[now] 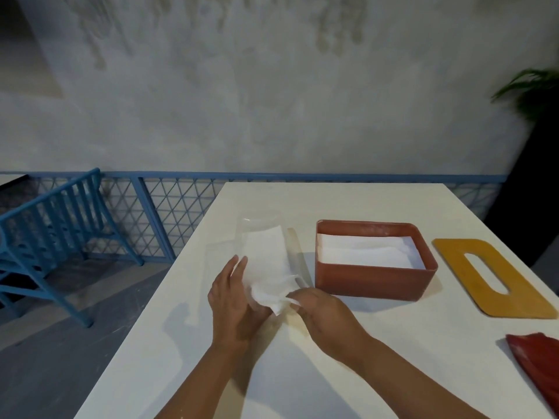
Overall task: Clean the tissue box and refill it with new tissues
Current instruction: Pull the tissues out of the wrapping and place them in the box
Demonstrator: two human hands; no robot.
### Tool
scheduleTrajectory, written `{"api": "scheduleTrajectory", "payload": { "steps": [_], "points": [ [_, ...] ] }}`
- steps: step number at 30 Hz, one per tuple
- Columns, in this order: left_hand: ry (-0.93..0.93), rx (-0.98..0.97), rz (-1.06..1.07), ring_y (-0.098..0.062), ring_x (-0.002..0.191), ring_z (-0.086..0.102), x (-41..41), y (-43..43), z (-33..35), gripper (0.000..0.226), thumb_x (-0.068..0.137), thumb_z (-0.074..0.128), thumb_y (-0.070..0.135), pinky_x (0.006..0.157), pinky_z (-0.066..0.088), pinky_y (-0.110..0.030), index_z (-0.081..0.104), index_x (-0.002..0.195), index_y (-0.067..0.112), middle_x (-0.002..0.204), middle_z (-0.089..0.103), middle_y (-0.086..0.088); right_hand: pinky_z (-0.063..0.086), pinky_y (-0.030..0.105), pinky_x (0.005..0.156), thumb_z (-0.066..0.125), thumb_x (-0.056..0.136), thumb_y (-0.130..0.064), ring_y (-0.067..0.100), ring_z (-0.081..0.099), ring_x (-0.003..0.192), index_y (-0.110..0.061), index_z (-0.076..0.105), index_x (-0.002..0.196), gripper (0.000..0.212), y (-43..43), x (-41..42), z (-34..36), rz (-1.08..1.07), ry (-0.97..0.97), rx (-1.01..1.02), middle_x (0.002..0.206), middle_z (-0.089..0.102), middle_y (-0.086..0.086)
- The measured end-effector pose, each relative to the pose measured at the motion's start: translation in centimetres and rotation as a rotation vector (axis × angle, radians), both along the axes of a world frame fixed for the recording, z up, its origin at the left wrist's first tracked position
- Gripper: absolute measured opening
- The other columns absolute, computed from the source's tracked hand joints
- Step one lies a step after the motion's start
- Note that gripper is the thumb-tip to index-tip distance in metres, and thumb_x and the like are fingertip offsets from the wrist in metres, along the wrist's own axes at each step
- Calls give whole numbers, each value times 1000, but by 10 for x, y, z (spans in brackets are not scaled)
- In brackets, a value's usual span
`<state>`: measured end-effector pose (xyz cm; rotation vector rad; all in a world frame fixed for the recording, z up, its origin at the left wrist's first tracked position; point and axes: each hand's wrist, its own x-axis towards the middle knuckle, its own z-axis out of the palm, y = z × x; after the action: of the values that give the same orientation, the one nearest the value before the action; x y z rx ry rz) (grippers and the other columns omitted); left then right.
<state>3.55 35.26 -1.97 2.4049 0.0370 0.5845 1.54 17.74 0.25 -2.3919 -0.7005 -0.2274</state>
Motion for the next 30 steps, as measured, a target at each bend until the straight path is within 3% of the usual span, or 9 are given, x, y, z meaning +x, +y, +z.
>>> {"api": "scheduleTrajectory", "payload": {
  "steps": [4, 8, 11, 14, 19, 21, 25, 27, 30],
  "points": [
    [-258, 135, -73, -22, 122, 35, -9, -19, 14, 75, 55, 65, 62, 95, 28, -40, 45, 121, 32, 139, 37, -1, 45, 19, 76, 42, 94, -33, 2, 59, 84, -30, 63, 92, 22, -31, -17, 27, 8, 133, 375, 87, 64, -13],
    [-305, 252, -250, -15, 113, 45, -12, -47, 40, 33, 65, 60, 55, 89, 20, -23, 67, 79, 26, 120, 60, 2, 45, 18, 77, 47, 96, -20, 6, 58, 82, -11, 63, 94, 19, -81, -27, 49, -40, 262, 629, 86, 63, -5],
    [-164, 281, -340, -15, 85, 56, -22, -78, 63, 27, 74, 61, 46, 77, 34, -19, 68, 79, 20, 84, 67, 6, 46, 13, 72, 58, 90, -19, 0, 60, 80, -19, 62, 95, 6, -120, -40, 59, -45, 281, 650, 84, 67, -13],
    [-18, 344, -369, -17, 79, 54, -34, -110, 75, 28, 80, 67, 37, 60, 31, -14, 66, 104, 24, 87, 68, 1, 47, 6, 70, 78, 73, -24, -5, 60, 90, -33, 55, 107, 41, -144, -49, 54, -138, 295, 504, 96, 65, -22],
    [224, 296, -383, -6, 67, 48, -40, -146, 65, 14, 74, 71, 32, 55, 33, -15, 56, 73, 31, 67, 56, 15, 48, 13, 72, 68, 83, -5, -1, 66, 81, -26, 67, 89, 22, -177, -50, 22, -278, 297, 678, 84, 73, -17],
    [305, 166, -335, -3, 66, 52, -37, -148, 50, 20, 68, 74, 30, 55, 38, -17, 55, 63, 30, 63, 56, 16, 52, 23, 77, 65, 84, -2, 9, 68, 84, -20, 68, 92, 20, -194, -48, 10, -326, 370, 749, 87, 74, -7],
    [309, -454, -254, -15, 72, 60, -38, -150, 26, 23, 59, 83, 12, 59, 44, -23, 63, 63, 24, 69, 65, 9, 52, 38, 87, 64, 84, 2, 29, 67, 97, -11, 66, 102, 22, -214, -49, -12, -356, 495, 899, 98, 73, 9],
    [299, -673, -243, -19, 80, 62, -44, -156, 18, 35, 57, 86, 9, 63, 48, -21, 63, 80, 24, 83, 68, 4, 53, 38, 85, 67, 81, 3, 30, 65, 98, -14, 63, 103, 27, -220, -49, -18, -383, 514, 910, 100, 70, 10],
    [335, -935, -319, -20, 93, 65, -48, -165, 10, 83, 29, 94, 35, 67, 57, -27, 59, 104, 22, 99, 70, 2, 53, 37, 78, 66, 70, 15, 21, 61, 90, -20, 54, 98, 47, -222, -47, -19, -363, 561, 964, 95, 64, 6]
  ]
}}
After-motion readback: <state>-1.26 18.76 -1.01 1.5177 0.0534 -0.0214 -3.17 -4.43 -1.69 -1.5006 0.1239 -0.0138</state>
